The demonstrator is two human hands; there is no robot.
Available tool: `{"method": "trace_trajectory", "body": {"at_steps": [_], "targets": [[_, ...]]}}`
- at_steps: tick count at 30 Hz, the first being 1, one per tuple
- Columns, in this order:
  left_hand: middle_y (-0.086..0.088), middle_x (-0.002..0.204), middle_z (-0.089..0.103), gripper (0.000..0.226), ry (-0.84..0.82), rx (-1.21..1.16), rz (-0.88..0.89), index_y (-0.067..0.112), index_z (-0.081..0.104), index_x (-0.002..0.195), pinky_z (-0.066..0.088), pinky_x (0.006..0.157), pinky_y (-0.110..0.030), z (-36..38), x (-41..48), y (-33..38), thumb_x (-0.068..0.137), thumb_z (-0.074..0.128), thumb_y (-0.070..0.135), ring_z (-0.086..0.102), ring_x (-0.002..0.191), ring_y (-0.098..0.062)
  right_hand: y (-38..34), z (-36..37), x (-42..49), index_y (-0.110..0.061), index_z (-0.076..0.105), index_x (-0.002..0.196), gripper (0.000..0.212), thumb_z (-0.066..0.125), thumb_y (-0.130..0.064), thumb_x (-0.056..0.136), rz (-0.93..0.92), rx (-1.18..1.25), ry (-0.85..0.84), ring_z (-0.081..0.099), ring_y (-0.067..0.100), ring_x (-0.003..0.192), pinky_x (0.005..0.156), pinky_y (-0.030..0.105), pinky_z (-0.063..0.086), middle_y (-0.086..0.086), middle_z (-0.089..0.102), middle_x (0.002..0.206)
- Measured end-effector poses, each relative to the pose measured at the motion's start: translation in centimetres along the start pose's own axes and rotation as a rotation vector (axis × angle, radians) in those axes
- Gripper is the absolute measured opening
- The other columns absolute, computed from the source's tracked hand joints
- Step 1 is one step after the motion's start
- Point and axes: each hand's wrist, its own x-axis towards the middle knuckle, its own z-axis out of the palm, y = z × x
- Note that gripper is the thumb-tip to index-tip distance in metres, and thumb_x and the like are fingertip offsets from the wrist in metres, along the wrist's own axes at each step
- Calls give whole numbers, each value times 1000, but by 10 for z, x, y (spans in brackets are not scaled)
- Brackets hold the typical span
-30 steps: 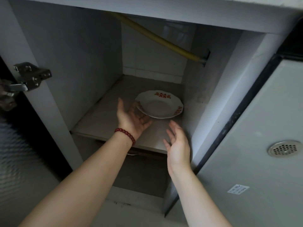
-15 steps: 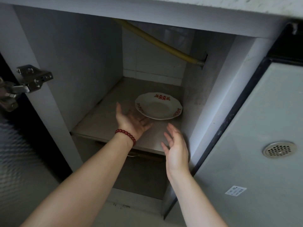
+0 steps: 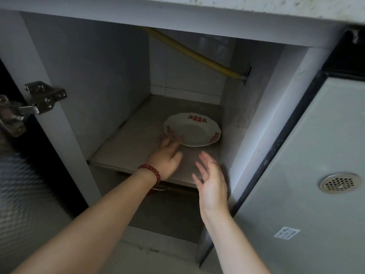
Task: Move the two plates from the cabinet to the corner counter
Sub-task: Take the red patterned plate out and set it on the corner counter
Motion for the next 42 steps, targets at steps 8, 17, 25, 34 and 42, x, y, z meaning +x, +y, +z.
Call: {"method": "trace_trajectory", "body": {"at_steps": [8, 17, 25, 34, 42], "targets": [[-4, 160, 9, 68, -198, 566, 247, 31, 4, 149, -2, 114, -49, 2, 14, -6, 90, 36, 34, 0, 145, -28, -1, -5, -2, -38, 57, 110, 33, 29, -25, 101, -20, 28, -22, 50, 6, 121, 101, 31, 40, -13, 56, 124], [-8, 158, 15, 70, -211, 548, 252, 31, 6, 149, -2, 113, -48, -1, 10, -4, 88, 38, 39, 4, 145, -30, -3, -2, -5, -37, 57, 112, 32, 29, -26, 101, -36, 15, -39, 51, 6, 121, 99, 30, 41, -12, 56, 127], [-8, 155, 22, 70, -200, 495, 254, 35, 9, 148, 2, 113, -48, -7, -3, -7, 83, 35, 44, 7, 144, -31, -1, -1, -10, -37, 58, 112, 31, 31, -27, 100, -24, 10, -36, 52, 6, 120, 98, 30, 42, -12, 57, 127], [-7, 153, 25, 72, -151, 497, 254, 34, 16, 147, 6, 114, -50, -20, -32, -22, 77, 33, 45, 11, 142, -28, 0, 12, -13, -37, 57, 110, 29, 30, -28, 101, -16, 27, -63, 50, 7, 121, 98, 31, 40, -12, 56, 126], [-7, 150, 30, 73, -103, 503, 297, 34, 13, 147, 6, 113, -50, -29, -49, -34, 80, 40, 43, 13, 142, -26, 2, 17, -11, -38, 56, 108, 28, 31, -29, 101, -2, 34, -81, 51, 6, 119, 100, 33, 39, -13, 56, 124]]}}
